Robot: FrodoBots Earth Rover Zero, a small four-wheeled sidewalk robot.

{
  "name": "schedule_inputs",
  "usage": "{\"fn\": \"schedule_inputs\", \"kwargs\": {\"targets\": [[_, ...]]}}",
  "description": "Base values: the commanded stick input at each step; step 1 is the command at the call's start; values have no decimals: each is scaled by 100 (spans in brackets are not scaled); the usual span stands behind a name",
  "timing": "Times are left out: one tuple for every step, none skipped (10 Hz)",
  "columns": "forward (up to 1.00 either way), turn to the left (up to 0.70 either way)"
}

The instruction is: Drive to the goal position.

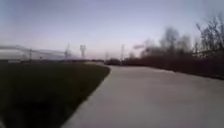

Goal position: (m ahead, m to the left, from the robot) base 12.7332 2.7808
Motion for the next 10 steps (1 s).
{"fn": "schedule_inputs", "kwargs": {"targets": [[100, -40], [100, -20], [100, -3], [100, -4], [100, -13], [100, -20], [100, 0], [100, 0], [100, 0], [100, 0]]}}
